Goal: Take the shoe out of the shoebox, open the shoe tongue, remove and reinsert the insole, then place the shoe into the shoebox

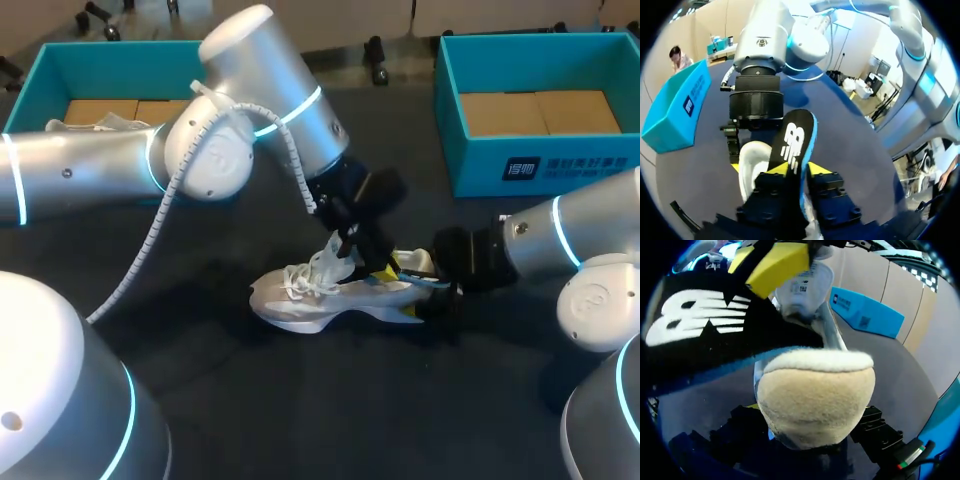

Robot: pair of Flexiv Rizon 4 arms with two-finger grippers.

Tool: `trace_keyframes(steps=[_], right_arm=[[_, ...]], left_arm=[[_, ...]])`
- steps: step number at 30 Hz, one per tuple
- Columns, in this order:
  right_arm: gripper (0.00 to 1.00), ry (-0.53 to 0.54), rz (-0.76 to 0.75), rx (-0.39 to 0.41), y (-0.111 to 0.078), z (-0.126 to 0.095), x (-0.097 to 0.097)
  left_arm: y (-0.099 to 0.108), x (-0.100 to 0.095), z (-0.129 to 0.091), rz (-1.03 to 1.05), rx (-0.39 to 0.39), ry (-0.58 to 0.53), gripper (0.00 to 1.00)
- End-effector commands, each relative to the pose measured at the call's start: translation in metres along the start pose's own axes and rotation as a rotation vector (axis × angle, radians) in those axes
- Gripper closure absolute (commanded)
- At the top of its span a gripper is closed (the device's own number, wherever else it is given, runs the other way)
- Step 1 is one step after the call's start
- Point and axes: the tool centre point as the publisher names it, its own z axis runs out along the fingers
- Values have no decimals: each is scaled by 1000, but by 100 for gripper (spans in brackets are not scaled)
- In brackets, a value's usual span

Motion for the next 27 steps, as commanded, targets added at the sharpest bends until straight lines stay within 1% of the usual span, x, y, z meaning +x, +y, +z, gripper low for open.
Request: trace_keyframes(steps=[1, 2, 3, 4, 7, 9, 11, 12, 14, 16, 21, 24, 26, 27], right_arm=[[100, -3, 1, 7, 1, 2, 2], [100, -3, 1, 7, 1, 2, 2], [100, -3, 1, 7, 1, 2, 2], [100, -3, 1, 7, 1, 2, 2], [100, -3, 1, 7, 1, 2, 2], [100, -3, 1, 7, 1, 2, 2], [100, -3, 1, 7, 1, 2, 2], [100, -3, 1, 7, 1, 2, 2], [100, -3, 1, 7, 1, 2, 2], [100, -3, 1, 7, 1, 2, 2], [100, -3, 1, 7, 1, 2, 2], [100, -3, 1, 7, 1, 2, 2], [100, -3, 1, 7, 1, 2, 2], [100, -3, 1, 7, 1, 2, 2]], left_arm=[[3, 5, -3, 28, 3, -38, 59], [4, 5, -4, 37, 0, -46, 56], [4, 5, -5, 48, -3, -71, 51], [5, 4, -6, 65, -5, -76, 38], [7, 3, -6, 93, -22, -105, 34], [8, 3, -6, 120, -29, -132, 35], [10, 3, -4, 148, -36, -143, 38], [11, 2, -2, 161, -41, -165, 41], [12, 1, 0, 178, -49, -181, 39], [12, -1, 3, 195, -49, -188, 40], [14, -6, 10, 228, -56, -227, 50], [15, -9, 15, 234, -65, -257, 53], [15, -11, 16, 225, -59, -273, 56], [15, -13, 17, 228, -69, -289, 58]])
